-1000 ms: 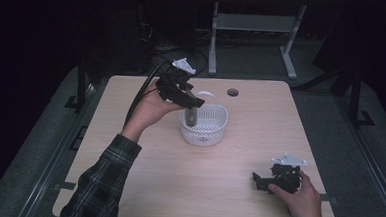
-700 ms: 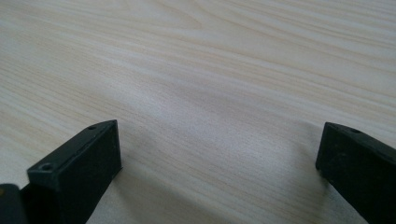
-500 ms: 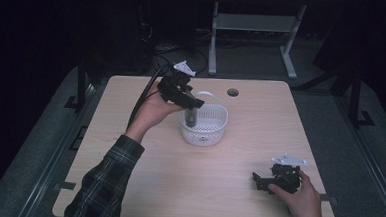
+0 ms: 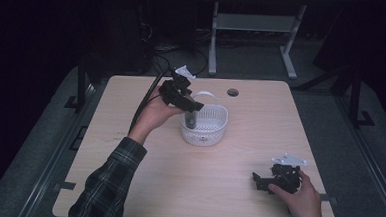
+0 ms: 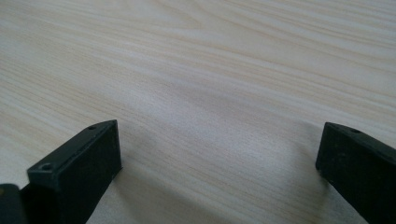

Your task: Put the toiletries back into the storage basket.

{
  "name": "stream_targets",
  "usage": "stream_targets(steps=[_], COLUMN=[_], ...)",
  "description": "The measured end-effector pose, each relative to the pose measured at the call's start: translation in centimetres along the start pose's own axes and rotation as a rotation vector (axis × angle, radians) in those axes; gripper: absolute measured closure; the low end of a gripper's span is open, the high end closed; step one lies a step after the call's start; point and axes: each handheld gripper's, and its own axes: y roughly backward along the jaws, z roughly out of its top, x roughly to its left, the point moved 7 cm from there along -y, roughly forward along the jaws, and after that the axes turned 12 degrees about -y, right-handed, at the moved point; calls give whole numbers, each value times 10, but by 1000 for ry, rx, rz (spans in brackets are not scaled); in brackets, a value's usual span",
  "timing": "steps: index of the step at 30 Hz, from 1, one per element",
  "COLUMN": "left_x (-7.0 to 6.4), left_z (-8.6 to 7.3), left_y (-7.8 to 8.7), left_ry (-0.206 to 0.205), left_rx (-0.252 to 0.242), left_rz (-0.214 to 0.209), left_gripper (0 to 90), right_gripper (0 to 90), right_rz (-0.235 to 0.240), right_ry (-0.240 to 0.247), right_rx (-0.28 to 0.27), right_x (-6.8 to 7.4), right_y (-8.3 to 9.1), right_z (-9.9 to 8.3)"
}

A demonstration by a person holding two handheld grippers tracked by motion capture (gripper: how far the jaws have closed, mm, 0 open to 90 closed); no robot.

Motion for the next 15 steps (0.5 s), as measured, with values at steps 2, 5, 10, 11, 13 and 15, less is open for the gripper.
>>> stream_targets(steps=[2, 5, 10, 11, 13, 15], left_x=[0, 0, 0, 0, 0, 0], left_z=[-3, -5, -10, -10, -12, -14], left_y=[-3, -5, -10, -11, -13, -14], left_ry=[1, 5, 9, 13, 12, 12], left_rx=[6, 6, 12, 12, 17, 21], left_rz=[-3, 0, 0, 0, -2, -1], left_gripper=[292, 292, 292, 292, 292, 292], right_gripper=[0, 0, 0, 0, 0, 0], right_rz=[0, 0, -1, -1, -1, -1], right_ry=[2, 1, -1, -1, -1, 0], right_rx=[-1, 0, 0, 0, 0, 0], right_x=[0, 0, 0, 0, 0, 0], right_y=[0, 0, 0, 0, 0, 0], right_z=[0, 0, 0, 0, 0, 0])
